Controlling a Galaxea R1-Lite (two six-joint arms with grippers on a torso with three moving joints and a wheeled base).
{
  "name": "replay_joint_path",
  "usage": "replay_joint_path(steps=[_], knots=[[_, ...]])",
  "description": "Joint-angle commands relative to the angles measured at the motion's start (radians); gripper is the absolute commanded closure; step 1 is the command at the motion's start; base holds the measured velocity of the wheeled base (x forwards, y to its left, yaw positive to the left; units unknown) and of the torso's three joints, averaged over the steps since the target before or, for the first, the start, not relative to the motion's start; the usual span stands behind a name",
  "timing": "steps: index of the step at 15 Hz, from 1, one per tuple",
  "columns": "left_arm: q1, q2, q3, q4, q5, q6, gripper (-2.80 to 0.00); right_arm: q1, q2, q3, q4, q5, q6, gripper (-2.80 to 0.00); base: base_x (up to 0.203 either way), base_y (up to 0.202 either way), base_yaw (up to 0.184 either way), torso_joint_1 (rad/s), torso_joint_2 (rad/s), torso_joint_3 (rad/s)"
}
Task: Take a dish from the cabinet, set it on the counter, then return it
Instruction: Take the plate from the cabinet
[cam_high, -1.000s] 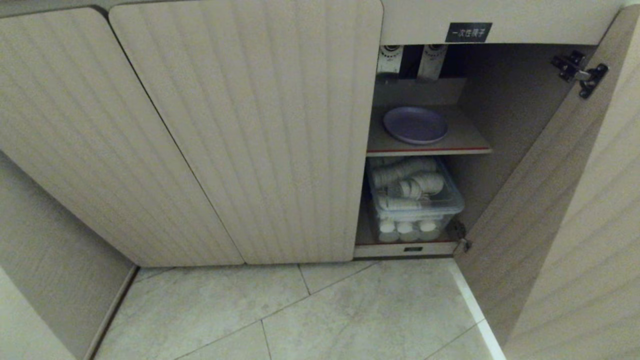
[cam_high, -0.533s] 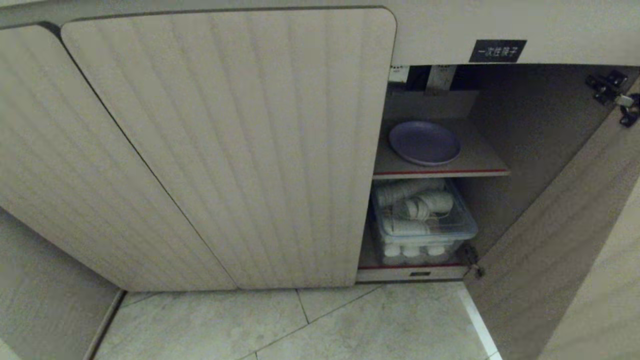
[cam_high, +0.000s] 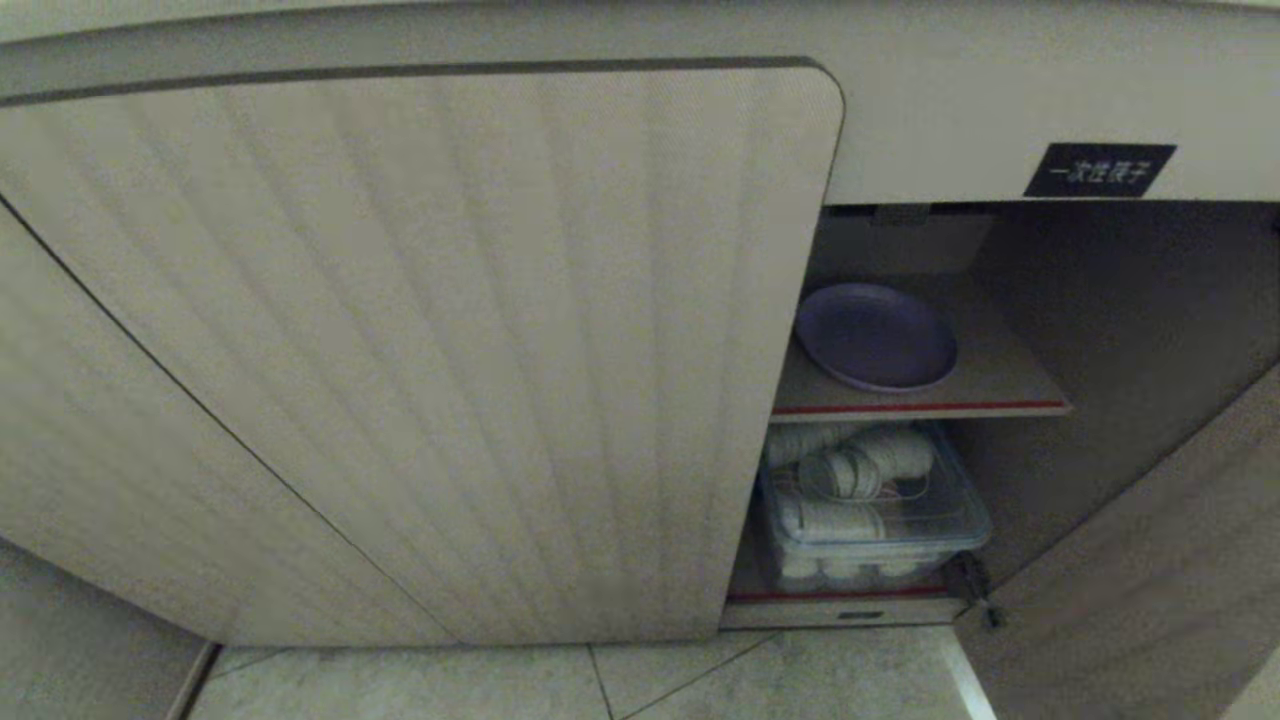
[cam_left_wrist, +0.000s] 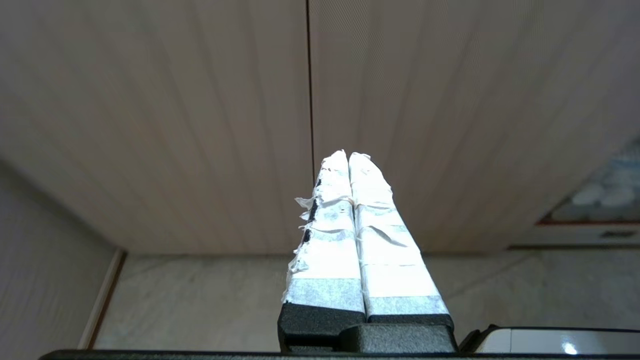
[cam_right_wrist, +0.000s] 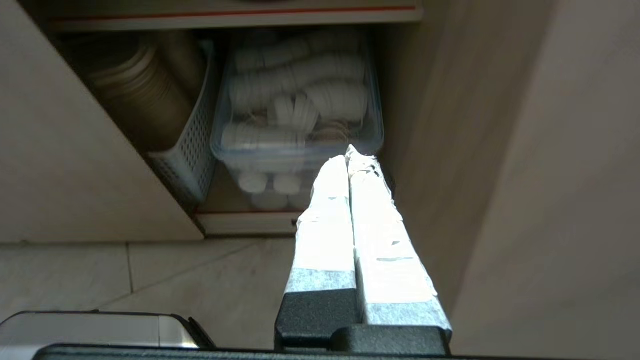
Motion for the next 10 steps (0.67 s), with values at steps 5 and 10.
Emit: replay_joint_path(steps=[5, 10], knots=[[0.000, 0.000, 0.000, 0.000, 0.001, 0.000, 0.00, 0.000, 0.001, 0.000, 0.000, 0.000, 0.000, 0.00, 0.028, 0.000, 0.000, 0.001, 0.00, 0.000], [0.000, 0.000, 0.000, 0.000, -0.001, -0.002, 0.00, 0.000, 0.001, 0.000, 0.000, 0.000, 0.000, 0.00, 0.000, 0.000, 0.000, 0.000, 0.00, 0.000]])
